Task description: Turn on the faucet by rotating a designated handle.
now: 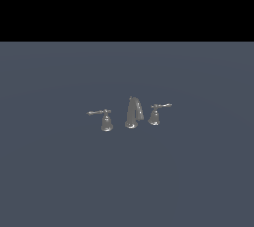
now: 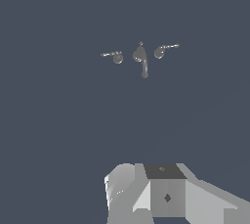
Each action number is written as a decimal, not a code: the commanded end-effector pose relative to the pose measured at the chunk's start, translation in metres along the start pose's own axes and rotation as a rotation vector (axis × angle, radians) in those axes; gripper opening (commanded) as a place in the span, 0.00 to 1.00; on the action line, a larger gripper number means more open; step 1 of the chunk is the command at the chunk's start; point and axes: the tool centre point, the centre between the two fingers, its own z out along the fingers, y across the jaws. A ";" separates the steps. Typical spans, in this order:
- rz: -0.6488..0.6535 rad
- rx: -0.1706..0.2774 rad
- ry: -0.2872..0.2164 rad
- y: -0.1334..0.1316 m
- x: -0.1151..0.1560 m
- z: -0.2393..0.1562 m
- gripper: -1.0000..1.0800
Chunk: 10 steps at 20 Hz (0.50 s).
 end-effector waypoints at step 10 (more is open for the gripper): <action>0.054 0.000 0.000 -0.003 0.012 0.015 0.00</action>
